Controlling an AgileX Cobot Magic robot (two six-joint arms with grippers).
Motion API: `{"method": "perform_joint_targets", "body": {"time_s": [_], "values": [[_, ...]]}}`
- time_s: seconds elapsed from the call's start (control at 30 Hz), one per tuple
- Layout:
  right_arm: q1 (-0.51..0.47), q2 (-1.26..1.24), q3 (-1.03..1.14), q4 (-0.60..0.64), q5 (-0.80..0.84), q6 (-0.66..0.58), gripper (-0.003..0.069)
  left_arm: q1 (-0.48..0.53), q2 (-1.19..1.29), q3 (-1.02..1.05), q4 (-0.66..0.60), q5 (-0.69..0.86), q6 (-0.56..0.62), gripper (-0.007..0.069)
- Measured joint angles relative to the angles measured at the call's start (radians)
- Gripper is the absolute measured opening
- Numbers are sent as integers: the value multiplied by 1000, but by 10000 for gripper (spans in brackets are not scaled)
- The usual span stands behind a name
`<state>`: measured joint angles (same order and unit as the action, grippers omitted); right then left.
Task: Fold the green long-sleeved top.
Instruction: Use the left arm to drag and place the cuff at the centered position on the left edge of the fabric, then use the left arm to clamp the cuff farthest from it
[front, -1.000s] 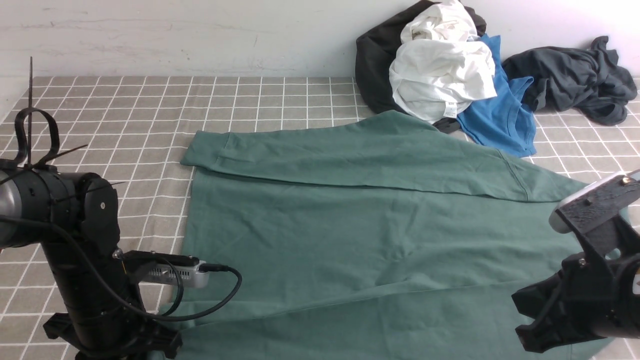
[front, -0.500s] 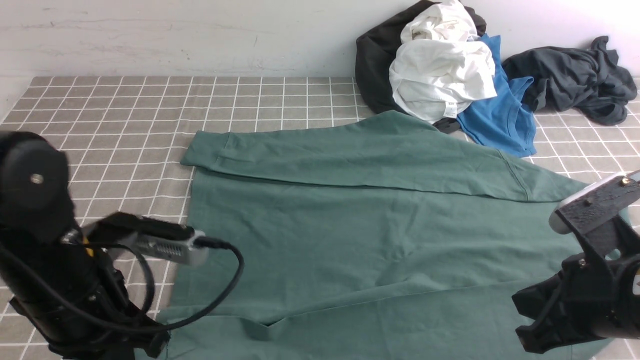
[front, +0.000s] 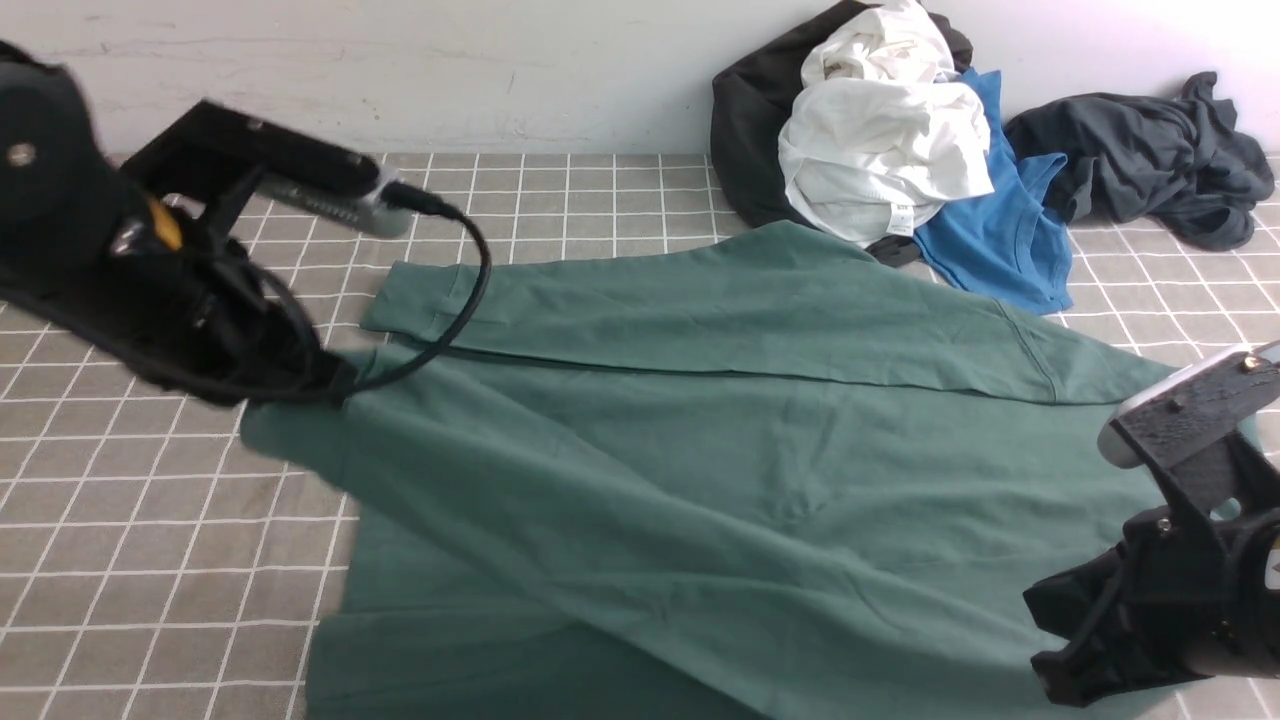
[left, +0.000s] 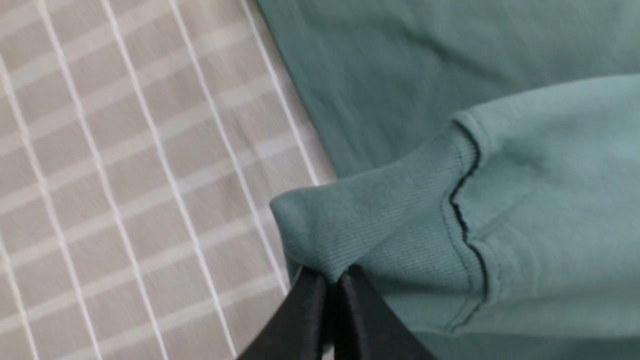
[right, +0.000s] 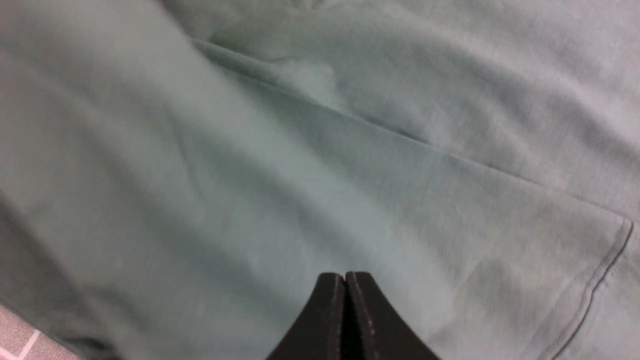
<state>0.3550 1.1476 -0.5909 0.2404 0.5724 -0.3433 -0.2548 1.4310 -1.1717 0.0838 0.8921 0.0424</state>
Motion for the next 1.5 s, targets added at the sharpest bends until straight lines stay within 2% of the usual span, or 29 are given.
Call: {"method": "perform_joint_targets", "body": {"time_s": [0.1,0.2,0.3,0.37,0.5,0.57,0.83,0.97,1.07,1.13,1.17,1.27,1.33,1.5], "values": [[0,0,0,0,0,0,-10,33,156,-67,26,-70,-35,8],[0,0,0,0,0,0,-10,58,297,-118,34,-91,-42,65],[0,0,0,-9,-4,0,-10,78,423,-201,40,-15,-42,177],[0,0,0,-27,-13,0,-8,85,471,-254,44,89,-42,256],[-11,6,-6,-49,-60,52,8,85,489,-302,43,205,-42,342],[-37,31,-37,-69,-88,106,42,85,485,-309,28,229,-32,365],[-235,369,-215,-185,-49,291,333,85,484,-309,-166,232,91,371],[-260,523,-221,-185,-61,374,374,85,484,-304,-211,230,118,373],[-260,576,-224,-182,-84,388,367,85,484,-304,-217,229,124,373],[-260,589,-233,-183,-114,393,333,85,484,-304,-218,228,125,373],[-260,593,-235,-187,-124,394,290,85,484,-304,-218,224,125,373],[-265,594,-235,-224,-143,398,97,85,484,-304,-219,183,125,373],[-270,586,-234,-240,-147,407,26,85,484,-304,-220,158,125,373],[-297,496,-231,-312,-105,463,-6,85,484,-304,-220,128,125,373]]}}
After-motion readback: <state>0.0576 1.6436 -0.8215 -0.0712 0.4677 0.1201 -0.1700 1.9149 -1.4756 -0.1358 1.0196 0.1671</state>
